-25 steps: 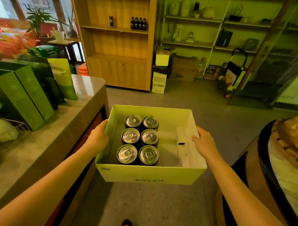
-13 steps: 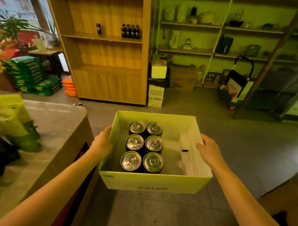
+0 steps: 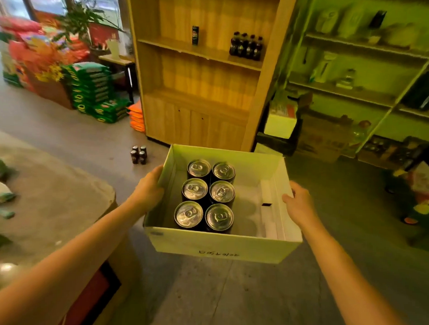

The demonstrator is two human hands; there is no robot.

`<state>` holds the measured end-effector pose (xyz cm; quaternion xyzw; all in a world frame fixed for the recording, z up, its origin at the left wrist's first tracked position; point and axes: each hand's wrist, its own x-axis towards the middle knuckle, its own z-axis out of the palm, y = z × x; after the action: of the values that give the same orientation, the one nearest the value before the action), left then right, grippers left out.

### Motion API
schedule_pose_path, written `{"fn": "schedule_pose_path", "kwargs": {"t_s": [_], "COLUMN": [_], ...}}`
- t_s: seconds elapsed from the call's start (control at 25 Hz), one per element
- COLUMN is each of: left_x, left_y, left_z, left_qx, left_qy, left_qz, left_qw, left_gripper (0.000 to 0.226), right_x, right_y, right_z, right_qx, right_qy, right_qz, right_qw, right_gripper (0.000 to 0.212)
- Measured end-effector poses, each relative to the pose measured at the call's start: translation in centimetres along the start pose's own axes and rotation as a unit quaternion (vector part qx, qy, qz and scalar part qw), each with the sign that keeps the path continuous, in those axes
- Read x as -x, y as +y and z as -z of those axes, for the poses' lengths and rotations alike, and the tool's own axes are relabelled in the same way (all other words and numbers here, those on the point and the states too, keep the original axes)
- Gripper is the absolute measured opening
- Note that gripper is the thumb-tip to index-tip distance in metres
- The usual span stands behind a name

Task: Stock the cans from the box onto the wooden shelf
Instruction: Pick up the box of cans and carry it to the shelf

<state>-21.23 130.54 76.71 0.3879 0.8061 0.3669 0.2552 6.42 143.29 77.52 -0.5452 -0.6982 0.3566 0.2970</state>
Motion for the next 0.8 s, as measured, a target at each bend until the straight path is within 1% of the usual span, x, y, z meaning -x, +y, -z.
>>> {"fn": "schedule_pose_path", "kwargs": {"t_s": [0.16,0.28,0.52,0.68,0.8], "left_x": [-10.5,-19.9,-37.3,-47.9,-56.1], "left_y": [-0.8,-1.8,-0.9,-1.3,-2.1], "left_z": [0.3,1.1,4.0,5.4,6.1], "left_qx": [0.005,0.005,-0.011,-0.012,-0.004], "left_qy": [0.025,0.034,0.031,0.020,0.038], "left_qz": [0.032,0.030,0.051,0.058,0.065], "left_qw": [0.999,0.999,0.998,0.998,0.997], "left_gripper": [0.064,0.065,0.068,0.068,0.066], "right_x": [-11.5,-19.9,-35.4,-45.6,-53.8], "right_y": [-0.7,-1.6,-4.9,-7.6,-9.3], "right_z": [-5.2,-10.3,-18.1,-23.0,-27.4], "right_qx": [-0.009,-0.007,-0.006,0.017,0.016], "right_qy": [-0.032,-0.034,-0.036,-0.038,-0.050], "right_qz": [0.020,0.023,-0.014,-0.012,-0.008], "right_qw": [0.999,0.999,0.999,0.999,0.999], "right_gripper": [0.044,0.047,0.043,0.043,0.041]}}
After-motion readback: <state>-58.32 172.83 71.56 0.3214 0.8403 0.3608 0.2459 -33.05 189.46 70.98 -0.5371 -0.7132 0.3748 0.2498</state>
